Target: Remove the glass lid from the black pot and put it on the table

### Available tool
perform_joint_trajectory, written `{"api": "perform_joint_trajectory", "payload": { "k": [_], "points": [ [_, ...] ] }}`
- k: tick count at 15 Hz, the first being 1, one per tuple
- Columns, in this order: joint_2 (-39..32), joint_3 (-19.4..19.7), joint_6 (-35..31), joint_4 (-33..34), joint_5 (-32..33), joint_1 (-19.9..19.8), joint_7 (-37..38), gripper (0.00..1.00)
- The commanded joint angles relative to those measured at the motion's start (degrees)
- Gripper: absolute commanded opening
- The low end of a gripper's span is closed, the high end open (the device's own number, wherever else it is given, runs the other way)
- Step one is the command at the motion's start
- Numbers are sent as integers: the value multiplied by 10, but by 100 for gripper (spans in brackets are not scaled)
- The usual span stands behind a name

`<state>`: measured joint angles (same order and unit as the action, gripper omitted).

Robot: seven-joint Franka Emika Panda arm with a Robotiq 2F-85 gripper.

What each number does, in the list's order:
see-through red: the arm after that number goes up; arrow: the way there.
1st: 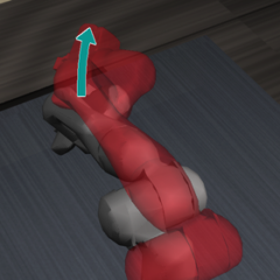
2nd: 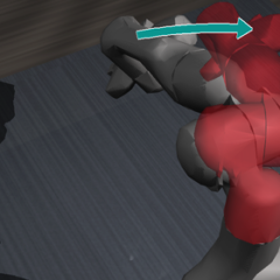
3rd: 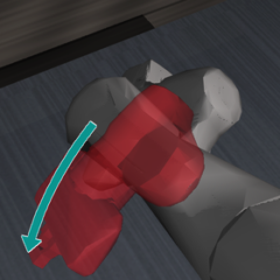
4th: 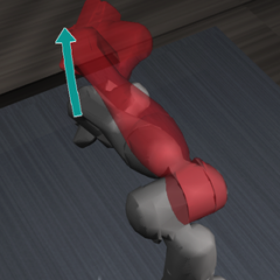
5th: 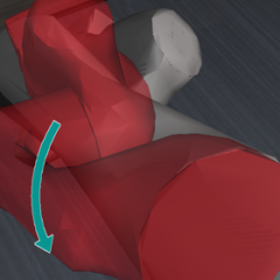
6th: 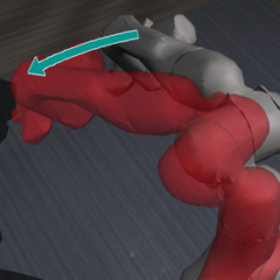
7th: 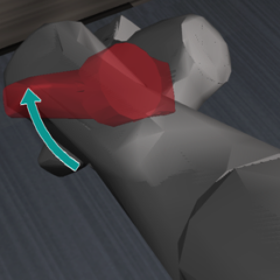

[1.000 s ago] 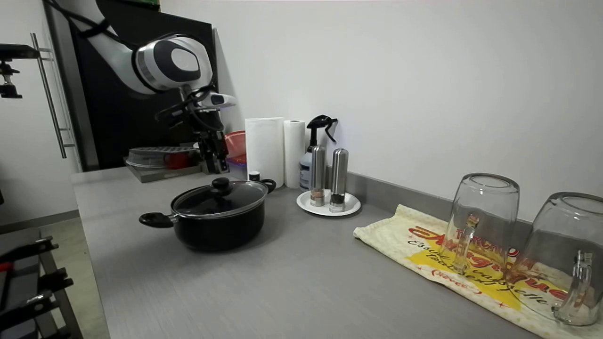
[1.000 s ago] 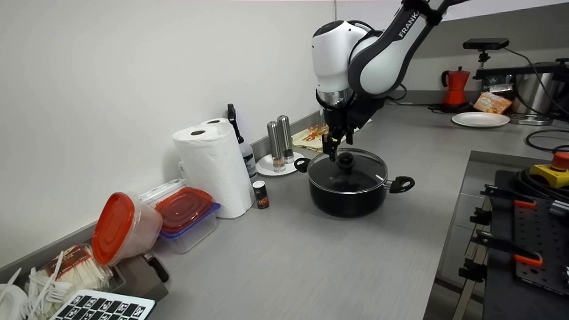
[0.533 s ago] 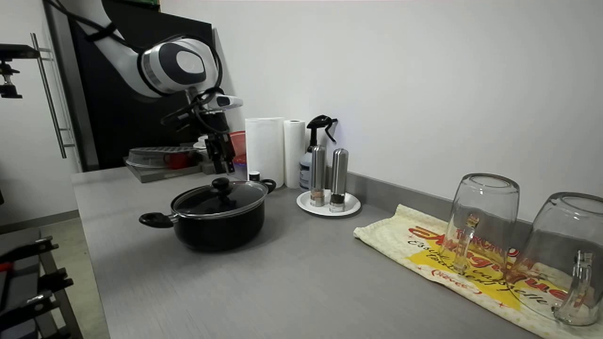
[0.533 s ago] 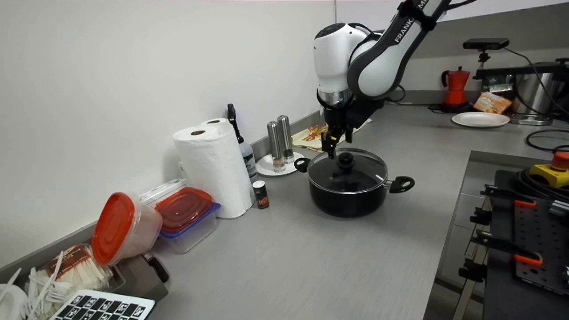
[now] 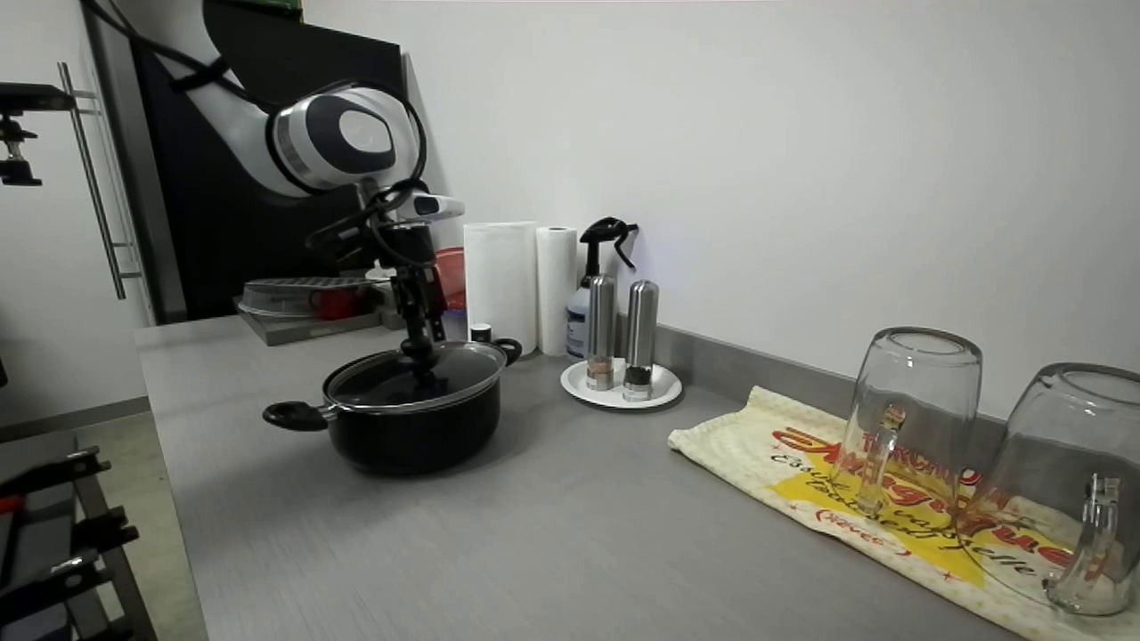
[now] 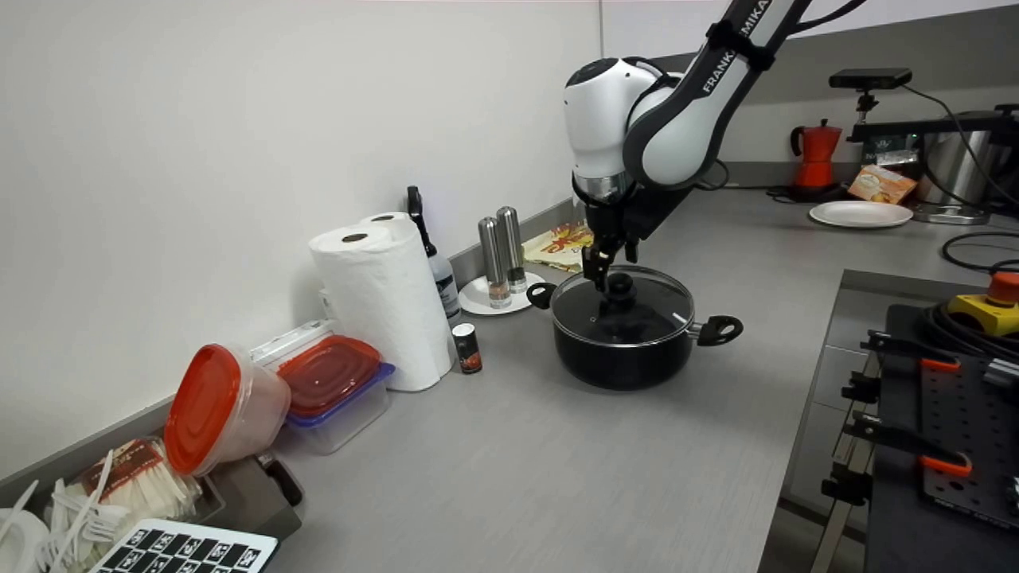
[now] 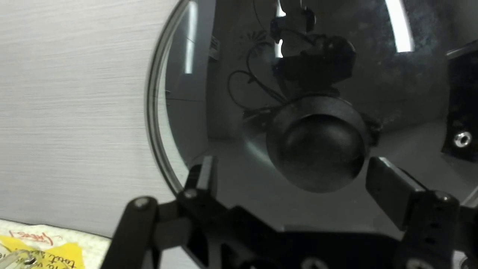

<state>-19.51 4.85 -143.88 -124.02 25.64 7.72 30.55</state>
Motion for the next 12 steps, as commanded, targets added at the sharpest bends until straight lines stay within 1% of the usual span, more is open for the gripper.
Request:
{"api": "perform_joint_trajectory", "payload": {
  "k": [1,2,3,4,7,8,10,11,12],
  "points": [
    [-12,13,1,11,7,20,18,100],
    [-12,13,1,11,5,21,16,100],
    [-13,13,0,10,5,21,15,75],
    [-13,13,0,10,4,21,14,74],
    [-13,14,2,11,3,22,16,53],
    [-13,15,3,12,3,24,17,43],
    [-12,15,4,12,5,25,21,28],
    [-10,16,5,12,6,25,22,25],
    [-11,16,5,12,6,26,24,25]
  ]
}}
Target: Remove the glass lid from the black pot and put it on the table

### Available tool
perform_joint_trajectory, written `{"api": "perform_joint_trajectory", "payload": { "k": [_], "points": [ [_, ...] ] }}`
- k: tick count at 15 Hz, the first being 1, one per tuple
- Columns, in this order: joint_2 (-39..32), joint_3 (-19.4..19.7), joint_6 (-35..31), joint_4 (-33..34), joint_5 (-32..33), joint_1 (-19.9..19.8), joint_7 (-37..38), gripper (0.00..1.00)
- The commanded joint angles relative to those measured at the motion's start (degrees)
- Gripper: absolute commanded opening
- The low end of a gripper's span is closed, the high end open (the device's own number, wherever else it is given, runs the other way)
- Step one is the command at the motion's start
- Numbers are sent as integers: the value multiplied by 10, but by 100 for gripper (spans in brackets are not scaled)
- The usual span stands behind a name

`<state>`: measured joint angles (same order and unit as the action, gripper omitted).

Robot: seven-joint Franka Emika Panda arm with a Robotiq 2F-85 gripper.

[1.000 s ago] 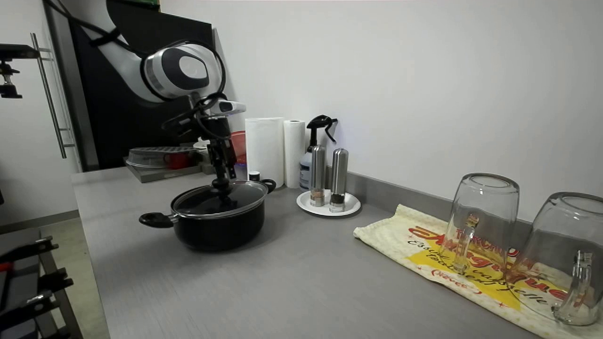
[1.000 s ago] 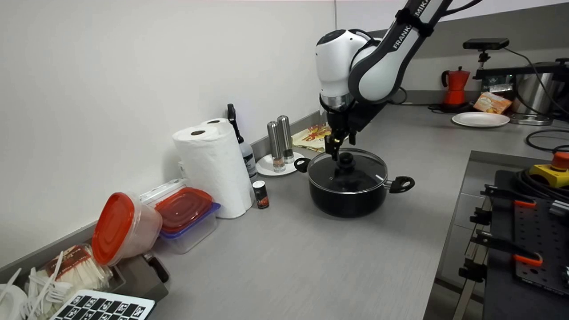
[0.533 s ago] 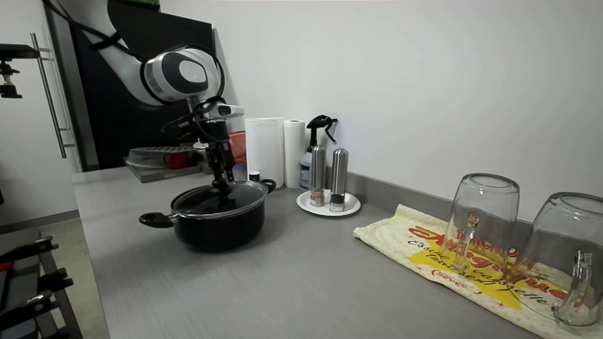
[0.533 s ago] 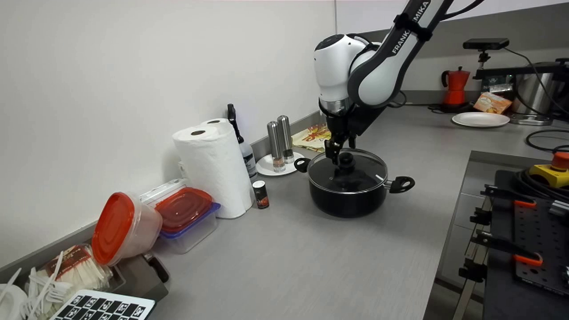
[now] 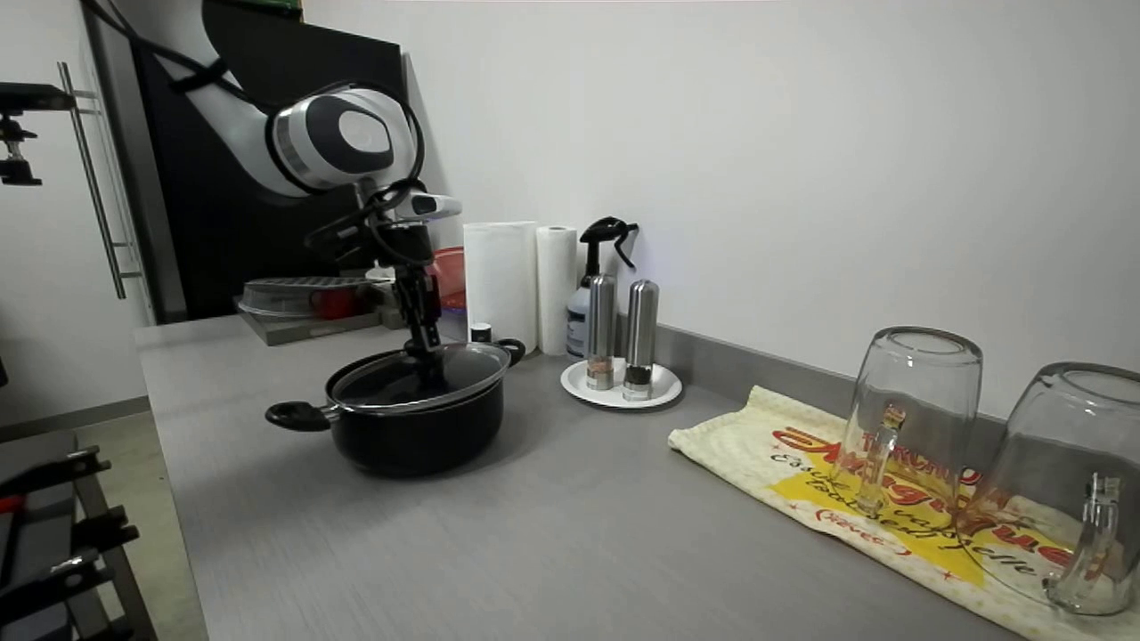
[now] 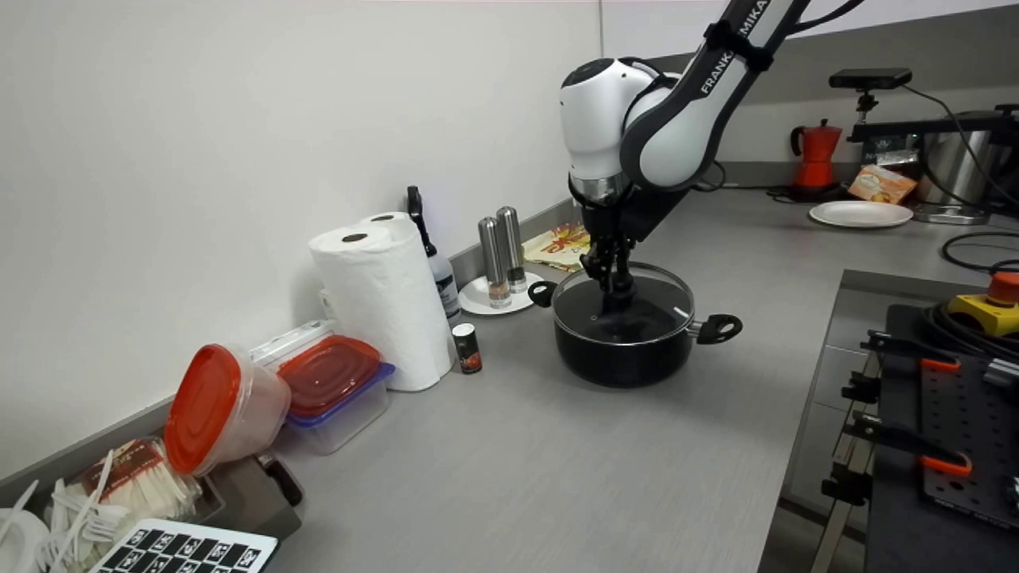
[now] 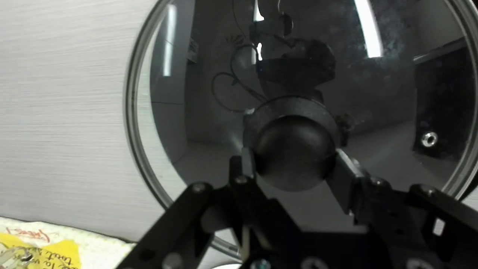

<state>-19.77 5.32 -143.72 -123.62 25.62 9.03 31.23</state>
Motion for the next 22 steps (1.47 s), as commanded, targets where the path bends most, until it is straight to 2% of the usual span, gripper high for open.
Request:
{"api": "perform_joint_trajectory", "payload": {
  "k": [1,9,14,22],
  "points": [
    [-8,12,4,7,7,13,18,25],
    [11,-2,21,27,-11,16,-3,25],
    [17,-7,23,55,0,30,-2,25],
    [18,-51,26,108,-13,71,-5,25]
  ]
}}
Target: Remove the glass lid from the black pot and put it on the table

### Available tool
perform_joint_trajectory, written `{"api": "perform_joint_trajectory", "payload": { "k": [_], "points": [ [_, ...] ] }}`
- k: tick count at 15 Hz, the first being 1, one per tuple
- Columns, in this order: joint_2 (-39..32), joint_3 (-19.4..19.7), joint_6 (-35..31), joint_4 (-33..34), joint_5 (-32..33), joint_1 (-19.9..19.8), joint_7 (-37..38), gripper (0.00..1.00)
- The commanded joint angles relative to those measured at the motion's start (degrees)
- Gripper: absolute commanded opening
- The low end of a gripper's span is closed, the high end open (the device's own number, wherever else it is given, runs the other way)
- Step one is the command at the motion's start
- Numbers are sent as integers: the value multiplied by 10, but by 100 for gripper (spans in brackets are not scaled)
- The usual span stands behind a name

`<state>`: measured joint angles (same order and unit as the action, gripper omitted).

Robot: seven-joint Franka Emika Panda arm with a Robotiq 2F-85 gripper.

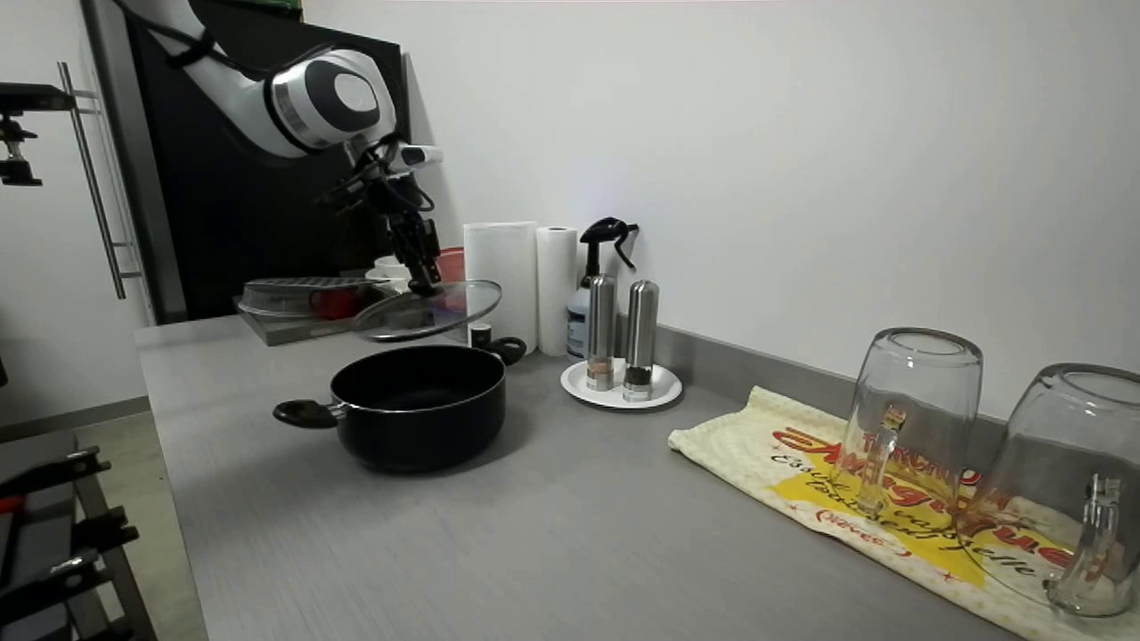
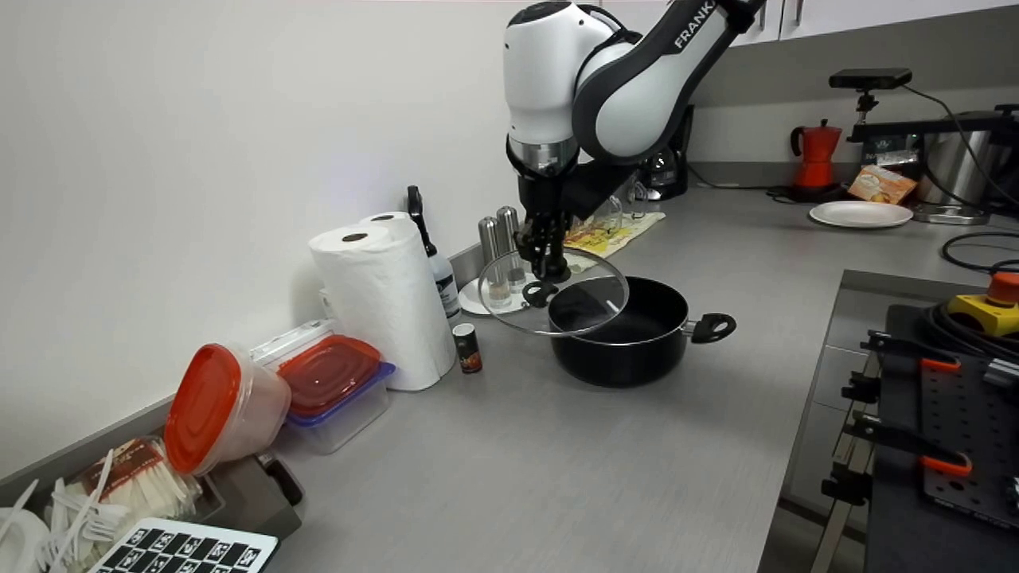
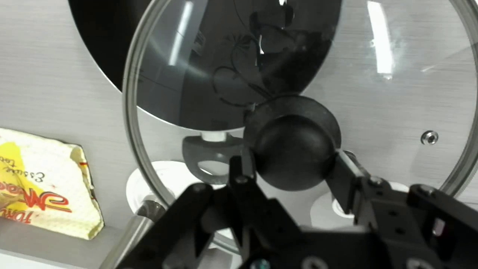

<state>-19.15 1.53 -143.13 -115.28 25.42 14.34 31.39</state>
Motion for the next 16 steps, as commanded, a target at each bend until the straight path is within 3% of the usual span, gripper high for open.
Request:
{"api": "perform_joint_trajectory", "payload": {
  "k": [1,9,16],
  "points": [
    [11,-20,21,32,-12,23,-7,25],
    [-29,-68,31,83,-26,77,0,25],
    [-119,-69,32,134,-20,141,10,25]
  ]
}}
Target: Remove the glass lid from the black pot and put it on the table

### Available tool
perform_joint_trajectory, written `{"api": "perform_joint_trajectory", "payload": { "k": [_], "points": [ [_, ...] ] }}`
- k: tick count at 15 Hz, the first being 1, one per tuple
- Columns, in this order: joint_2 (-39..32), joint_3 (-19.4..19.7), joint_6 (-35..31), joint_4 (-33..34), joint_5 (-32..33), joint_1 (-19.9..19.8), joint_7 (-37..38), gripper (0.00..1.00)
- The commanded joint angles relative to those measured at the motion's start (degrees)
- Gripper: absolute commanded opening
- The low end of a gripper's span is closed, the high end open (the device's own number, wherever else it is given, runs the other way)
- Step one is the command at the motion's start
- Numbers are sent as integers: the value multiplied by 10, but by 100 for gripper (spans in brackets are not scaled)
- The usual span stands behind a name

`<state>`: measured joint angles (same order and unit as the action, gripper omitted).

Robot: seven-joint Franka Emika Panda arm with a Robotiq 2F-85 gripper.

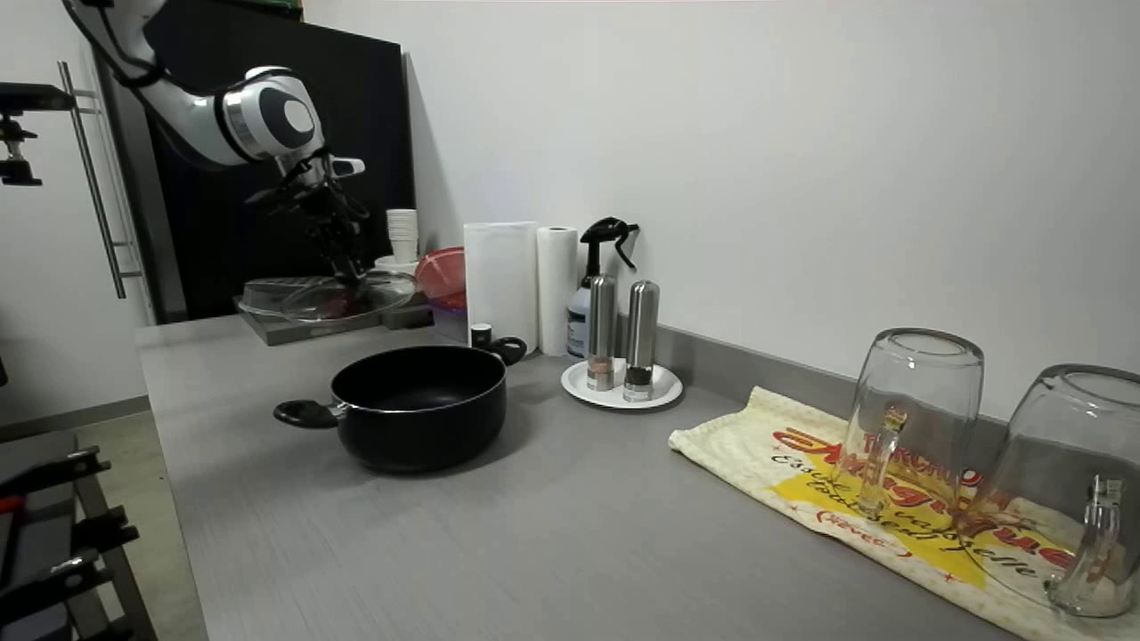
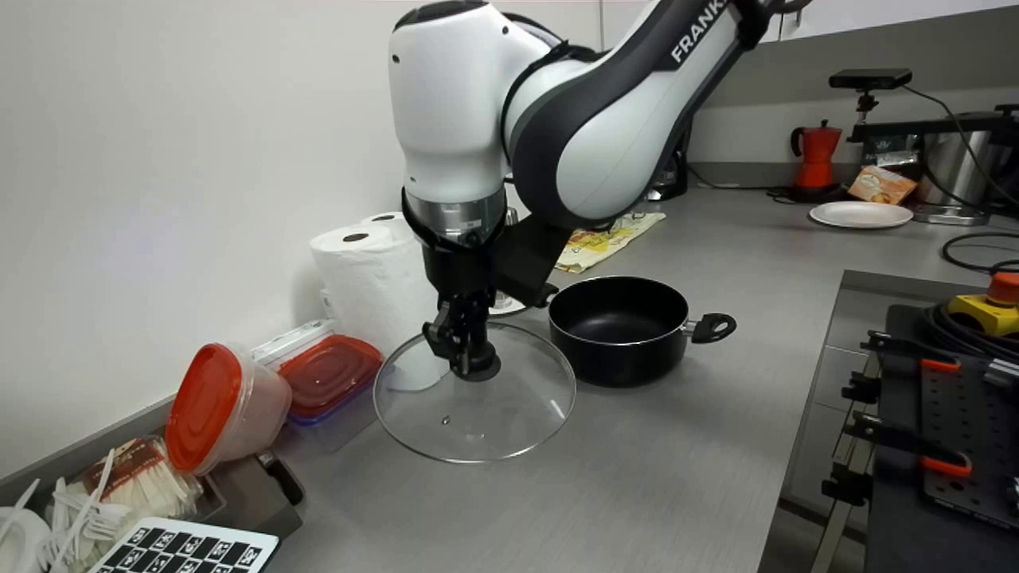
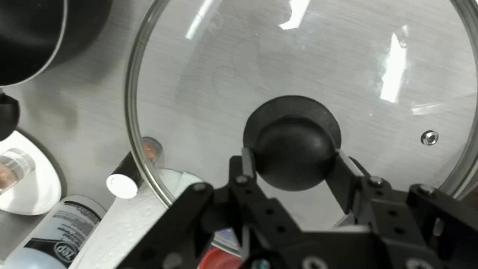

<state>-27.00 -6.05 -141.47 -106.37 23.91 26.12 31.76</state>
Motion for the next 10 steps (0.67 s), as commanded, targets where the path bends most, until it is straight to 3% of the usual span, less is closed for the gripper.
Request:
{"api": "perform_joint_trajectory", "payload": {
  "k": [1,10],
  "points": [
    [-56,10,16,52,-4,31,7,25],
    [-142,23,44,100,-18,58,-7,25]
  ]
}}
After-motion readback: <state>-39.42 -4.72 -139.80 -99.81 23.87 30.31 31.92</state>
